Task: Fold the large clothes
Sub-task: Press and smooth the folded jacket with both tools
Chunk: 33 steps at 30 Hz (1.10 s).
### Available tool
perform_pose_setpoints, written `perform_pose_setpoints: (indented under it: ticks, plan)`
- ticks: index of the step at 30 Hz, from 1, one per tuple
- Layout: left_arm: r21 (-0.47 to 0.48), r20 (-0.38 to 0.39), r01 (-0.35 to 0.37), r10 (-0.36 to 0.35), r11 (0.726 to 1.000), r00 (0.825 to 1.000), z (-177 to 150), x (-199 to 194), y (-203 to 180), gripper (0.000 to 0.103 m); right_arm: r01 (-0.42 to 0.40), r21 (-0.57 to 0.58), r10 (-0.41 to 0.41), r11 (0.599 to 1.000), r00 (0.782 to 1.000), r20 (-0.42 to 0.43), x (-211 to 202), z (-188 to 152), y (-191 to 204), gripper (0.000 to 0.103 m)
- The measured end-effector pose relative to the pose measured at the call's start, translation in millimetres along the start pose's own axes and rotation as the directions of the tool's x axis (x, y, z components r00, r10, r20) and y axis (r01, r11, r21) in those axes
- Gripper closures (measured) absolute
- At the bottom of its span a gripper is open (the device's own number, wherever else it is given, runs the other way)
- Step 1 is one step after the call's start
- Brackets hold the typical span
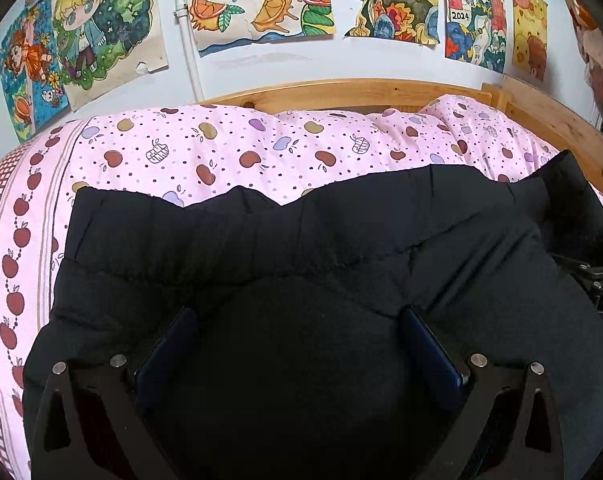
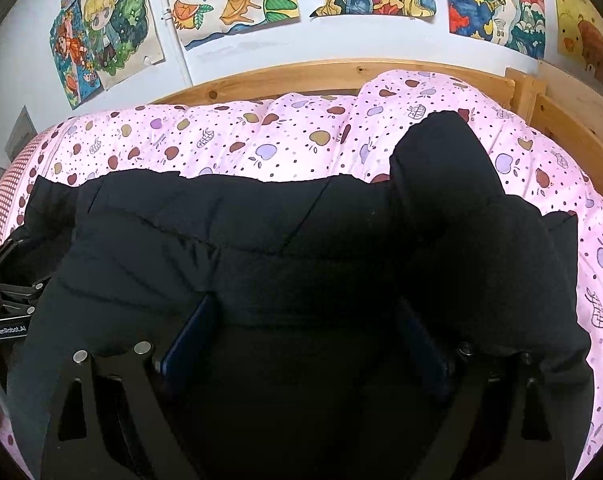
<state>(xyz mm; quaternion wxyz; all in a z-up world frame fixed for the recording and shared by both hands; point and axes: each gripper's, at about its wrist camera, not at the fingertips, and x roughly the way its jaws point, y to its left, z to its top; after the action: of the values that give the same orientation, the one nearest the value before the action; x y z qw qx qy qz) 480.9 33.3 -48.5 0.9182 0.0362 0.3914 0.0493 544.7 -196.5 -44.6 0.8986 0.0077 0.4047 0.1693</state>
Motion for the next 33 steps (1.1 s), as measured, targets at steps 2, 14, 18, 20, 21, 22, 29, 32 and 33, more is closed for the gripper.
perform_pose_setpoints:
  ticks: [2, 14, 18, 20, 21, 22, 29, 32, 33]
  plan:
    - [0.000, 0.005, 0.000, 0.000, 1.000, 1.000, -1, -1, 0, 0.000, -0.001, 0.000, 0.001, 1.000, 1.000, 0.003, -1, -1, 0, 0.015]
    - [0.007, 0.076, -0.007, 0.006, 1.000, 0.997, -13, -14, 1, 0.000, 0.011, -0.017, -0.010, 1.000, 0.998, 0.056, -14, -8, 0, 0.014]
    - [0.004, 0.103, -0.008, 0.007, 1.000, 0.995, -16, -18, 2, 0.000, 0.027, -0.029, -0.025, 0.999, 0.998, 0.062, -18, -9, 2, 0.014]
    - [0.003, 0.110, -0.005, 0.004, 1.000, 0.994, -17, -19, 2, 0.000, 0.044, -0.039, -0.041, 0.998, 0.997, 0.067, -19, -9, 3, 0.013]
    - [0.002, 0.113, -0.003, 0.003, 1.000, 0.994, -18, -20, 3, 0.000, 0.051, -0.043, -0.048, 0.998, 0.996, 0.070, -20, -10, 4, 0.013]
    - [0.002, 0.115, -0.002, 0.002, 1.000, 0.993, -18, -20, 3, 0.000, 0.054, -0.045, -0.051, 0.998, 0.996, 0.072, -21, -10, 4, 0.012]
    - [0.000, 0.133, 0.006, -0.006, 1.000, 0.991, -22, -26, 4, 0.000, 0.069, -0.049, -0.065, 0.996, 0.994, 0.083, -28, -13, 4, 0.011]
    - [-0.003, 0.138, 0.009, -0.009, 1.000, 0.990, -24, -30, 5, 0.000, 0.068, -0.049, -0.063, 0.997, 0.994, 0.090, -31, -14, 2, 0.011]
    - [-0.003, 0.139, 0.007, -0.007, 1.000, 0.990, -24, -32, 5, 0.000, 0.068, -0.047, -0.063, 0.997, 0.994, 0.093, -32, -14, 2, 0.011]
